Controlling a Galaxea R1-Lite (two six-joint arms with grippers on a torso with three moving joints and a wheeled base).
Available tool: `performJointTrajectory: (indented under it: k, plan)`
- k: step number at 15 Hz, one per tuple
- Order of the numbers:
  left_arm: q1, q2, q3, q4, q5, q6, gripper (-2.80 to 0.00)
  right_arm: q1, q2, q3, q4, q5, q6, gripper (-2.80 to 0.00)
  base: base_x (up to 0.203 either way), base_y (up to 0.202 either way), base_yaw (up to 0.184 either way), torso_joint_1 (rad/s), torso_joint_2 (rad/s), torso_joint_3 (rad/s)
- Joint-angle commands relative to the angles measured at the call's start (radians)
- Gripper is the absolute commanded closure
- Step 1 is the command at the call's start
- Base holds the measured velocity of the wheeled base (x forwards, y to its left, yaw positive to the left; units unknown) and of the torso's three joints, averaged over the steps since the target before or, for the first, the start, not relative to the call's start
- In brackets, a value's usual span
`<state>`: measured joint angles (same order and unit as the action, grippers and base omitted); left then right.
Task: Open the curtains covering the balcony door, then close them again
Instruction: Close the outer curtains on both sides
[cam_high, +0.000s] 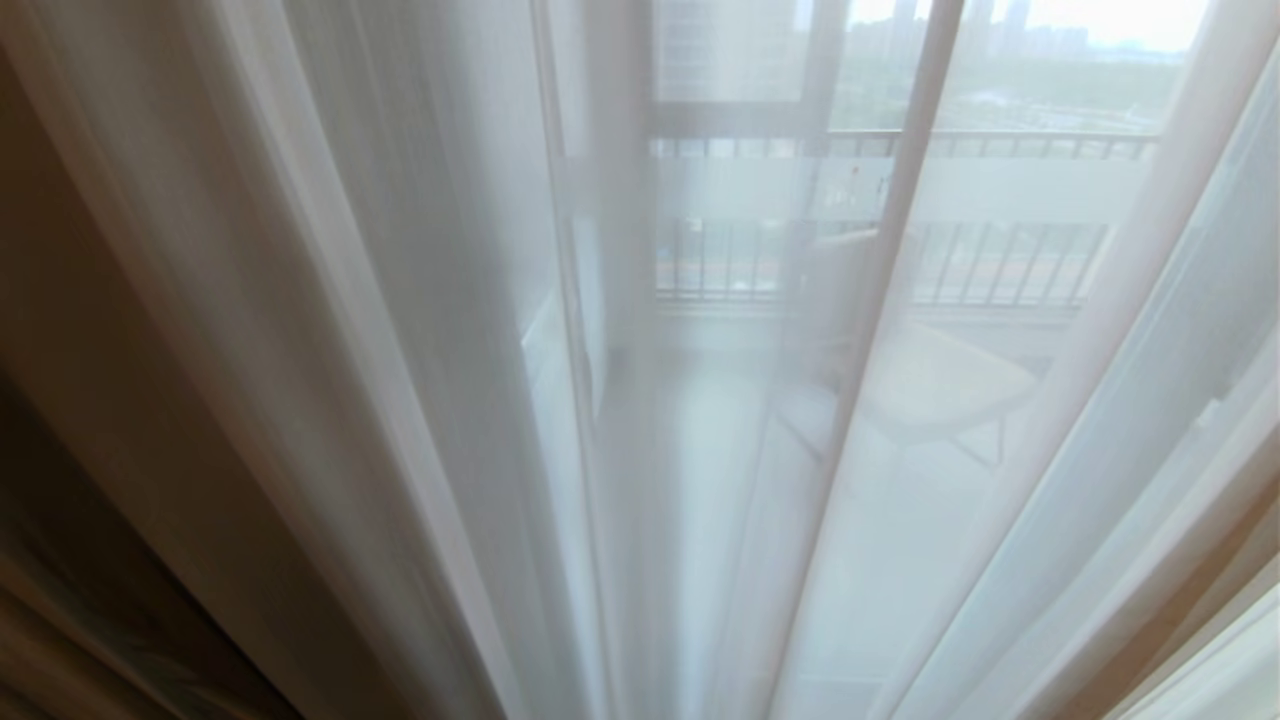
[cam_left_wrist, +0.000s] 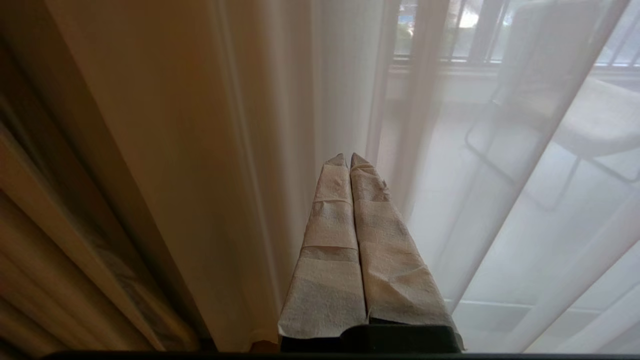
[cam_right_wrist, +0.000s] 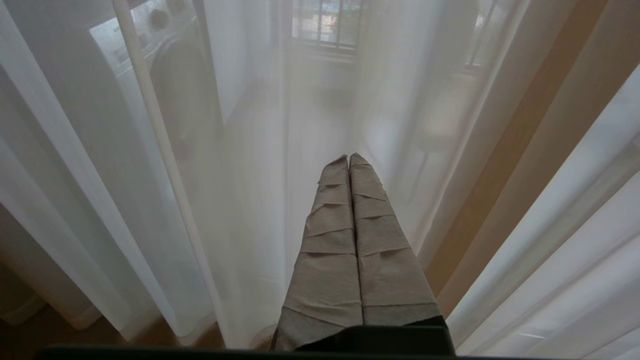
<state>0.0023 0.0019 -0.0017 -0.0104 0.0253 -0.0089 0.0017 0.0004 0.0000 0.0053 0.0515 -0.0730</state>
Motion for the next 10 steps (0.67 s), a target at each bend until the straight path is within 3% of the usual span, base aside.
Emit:
performJointTrajectory:
  k: [1,10]
  plan:
    - [0.001,0.000,0.000,0.000,0.001,0.000,0.00,0.001,0.000,0.000,0.001,0.001,-0.001,0.00,0.000,0.165,0.000,-0.001,0.01,0.002]
    - [0.001,0.000,0.000,0.000,0.002,0.000,0.00,0.000,0.000,0.000,0.001,0.001,-0.001,0.00,0.000,0.012,-0.001,0.000,0.00,0.000]
